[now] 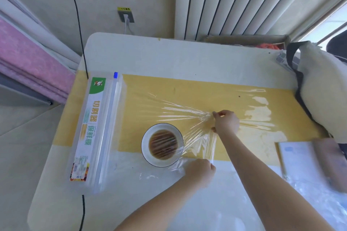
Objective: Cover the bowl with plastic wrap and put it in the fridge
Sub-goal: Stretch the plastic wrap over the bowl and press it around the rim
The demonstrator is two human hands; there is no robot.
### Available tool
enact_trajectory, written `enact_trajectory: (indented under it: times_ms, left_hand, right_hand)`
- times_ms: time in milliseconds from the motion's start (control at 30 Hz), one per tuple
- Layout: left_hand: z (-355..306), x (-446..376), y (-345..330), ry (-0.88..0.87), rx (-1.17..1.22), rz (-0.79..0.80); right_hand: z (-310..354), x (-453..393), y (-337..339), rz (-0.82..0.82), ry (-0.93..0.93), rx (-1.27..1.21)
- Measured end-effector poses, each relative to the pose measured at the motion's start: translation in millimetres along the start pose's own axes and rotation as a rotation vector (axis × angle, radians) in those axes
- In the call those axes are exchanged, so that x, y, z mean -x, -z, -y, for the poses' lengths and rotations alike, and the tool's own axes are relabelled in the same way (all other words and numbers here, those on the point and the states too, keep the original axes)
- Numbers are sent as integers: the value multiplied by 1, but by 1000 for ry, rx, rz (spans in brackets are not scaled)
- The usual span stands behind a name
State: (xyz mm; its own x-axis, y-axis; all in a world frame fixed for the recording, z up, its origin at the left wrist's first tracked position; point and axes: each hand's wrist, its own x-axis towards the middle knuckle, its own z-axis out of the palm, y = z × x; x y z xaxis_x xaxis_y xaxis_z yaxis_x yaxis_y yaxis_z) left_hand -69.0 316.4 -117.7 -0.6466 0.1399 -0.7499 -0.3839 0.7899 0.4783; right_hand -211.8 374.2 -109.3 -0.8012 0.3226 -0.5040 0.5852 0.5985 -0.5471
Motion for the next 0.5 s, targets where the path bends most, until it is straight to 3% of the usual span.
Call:
enact_trajectory:
  times_ms: [133, 200, 333, 500]
  left_hand:
    - [-11, -1, 2, -187, -563, -11]
    - [-11, 1, 0, -243, -725, -48]
    - [-7, 2, -10, -236, -602, -123]
    - [-1, 10, -9, -336, -634, -155]
  right_hand:
    - [-1, -1, -5, -35, 18, -10]
    - [-4, 1, -6, -39, 34, -11]
    - [-8, 5, -7, -55, -34, -62]
    - [-12, 3, -1, -12, -155, -226]
